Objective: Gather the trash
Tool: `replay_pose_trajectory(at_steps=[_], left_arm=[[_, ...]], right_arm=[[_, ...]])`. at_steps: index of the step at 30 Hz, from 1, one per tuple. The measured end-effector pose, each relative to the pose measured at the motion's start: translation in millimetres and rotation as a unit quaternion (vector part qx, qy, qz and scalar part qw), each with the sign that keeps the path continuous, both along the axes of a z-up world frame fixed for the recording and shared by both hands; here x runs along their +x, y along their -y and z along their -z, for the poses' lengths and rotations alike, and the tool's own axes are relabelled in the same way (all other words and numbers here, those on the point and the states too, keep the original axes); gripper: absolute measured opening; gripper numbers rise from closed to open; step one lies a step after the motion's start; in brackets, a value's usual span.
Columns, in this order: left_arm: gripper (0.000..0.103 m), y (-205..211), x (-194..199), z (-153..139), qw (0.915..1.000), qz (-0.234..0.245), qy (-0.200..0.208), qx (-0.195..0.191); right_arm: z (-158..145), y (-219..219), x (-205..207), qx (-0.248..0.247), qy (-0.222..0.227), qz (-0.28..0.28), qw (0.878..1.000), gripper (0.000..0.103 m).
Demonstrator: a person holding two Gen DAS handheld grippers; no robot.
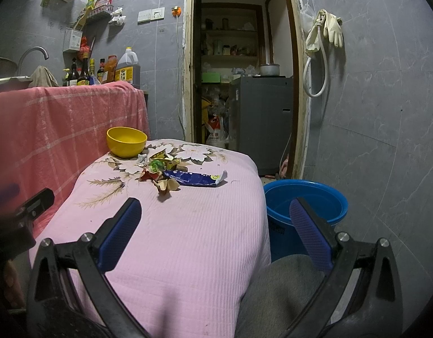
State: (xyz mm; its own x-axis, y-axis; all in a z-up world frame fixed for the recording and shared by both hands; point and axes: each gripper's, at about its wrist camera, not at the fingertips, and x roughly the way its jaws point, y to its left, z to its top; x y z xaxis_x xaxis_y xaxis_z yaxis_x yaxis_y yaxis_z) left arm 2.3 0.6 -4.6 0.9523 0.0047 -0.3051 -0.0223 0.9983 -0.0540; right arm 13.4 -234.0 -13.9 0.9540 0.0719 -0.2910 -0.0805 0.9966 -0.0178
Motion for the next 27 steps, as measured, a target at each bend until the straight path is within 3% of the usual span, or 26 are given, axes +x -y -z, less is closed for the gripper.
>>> replay_pose_trajectory(at_steps=[27], left_arm=[[0.101,3.7,-4.5,-5.1,1.0,-0.001,-0.001,0.002]], right_arm=[[2.0,7.3,0.0,0.003,-0.003,-0.002,1.0,0.103]])
